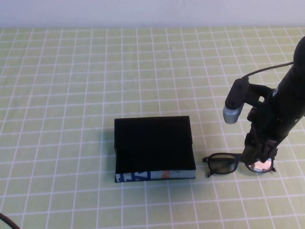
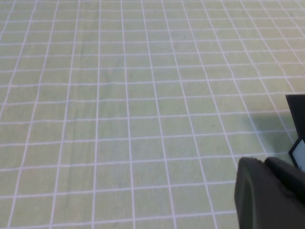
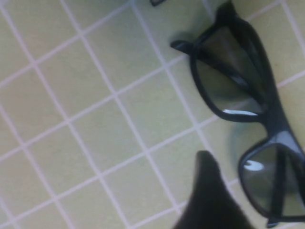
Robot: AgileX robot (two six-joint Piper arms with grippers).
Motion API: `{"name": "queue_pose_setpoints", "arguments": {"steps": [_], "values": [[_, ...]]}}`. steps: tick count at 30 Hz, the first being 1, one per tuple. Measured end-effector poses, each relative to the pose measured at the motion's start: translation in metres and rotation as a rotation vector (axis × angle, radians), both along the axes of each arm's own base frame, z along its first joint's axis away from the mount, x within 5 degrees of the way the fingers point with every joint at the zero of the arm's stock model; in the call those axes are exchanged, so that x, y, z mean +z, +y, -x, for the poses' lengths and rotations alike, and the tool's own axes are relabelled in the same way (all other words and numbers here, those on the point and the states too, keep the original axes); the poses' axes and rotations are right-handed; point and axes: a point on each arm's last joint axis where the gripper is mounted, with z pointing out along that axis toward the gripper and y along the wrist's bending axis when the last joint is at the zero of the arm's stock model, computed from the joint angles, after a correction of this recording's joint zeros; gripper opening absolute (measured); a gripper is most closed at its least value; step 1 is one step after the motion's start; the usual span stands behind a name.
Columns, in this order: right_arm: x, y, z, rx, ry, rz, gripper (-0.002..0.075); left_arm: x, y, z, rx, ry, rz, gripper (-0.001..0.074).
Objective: Return glasses to glasses case
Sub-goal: Pick up the glasses from the table
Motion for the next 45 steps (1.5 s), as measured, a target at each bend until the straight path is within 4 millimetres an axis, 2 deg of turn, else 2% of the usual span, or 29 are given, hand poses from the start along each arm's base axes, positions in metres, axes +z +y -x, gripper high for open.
{"name": "queue_pose_setpoints", "arguments": {"steps": [3, 8, 13, 22, 31, 38, 45], "values": [[-0.006, -0.001, -0.008, 0.025, -0.065, 0.057, 0.0445, 0.001, 0.000, 0.000, 0.000, -0.012, 0.001, -0.0004], [-0.006, -0.003, -0.016, 0.093, -0.174, 0.091, 0.0488, 0.003, -0.001, -0.001, -0.031, -0.034, -0.011, -0.0004], [-0.013, -0.003, -0.018, 0.181, -0.242, 0.102, 0.0473, 0.003, 0.001, -0.001, -0.040, -0.042, -0.069, -0.0004], [-0.038, -0.007, -0.009, 0.244, -0.252, 0.123, 0.0467, 0.003, 0.005, -0.002, -0.024, -0.053, -0.128, -0.0004], [-0.040, -0.007, -0.014, 0.252, -0.322, 0.124, 0.0463, 0.004, 0.005, -0.002, -0.023, -0.055, -0.132, -0.0004], [-0.054, -0.006, -0.018, 0.258, -0.284, 0.132, 0.0462, 0.004, 0.005, -0.002, -0.023, -0.057, -0.131, -0.0004], [-0.059, -0.003, -0.019, 0.233, -0.267, 0.105, 0.0414, 0.004, 0.005, -0.002, -0.023, -0.057, -0.131, -0.0004]]}}
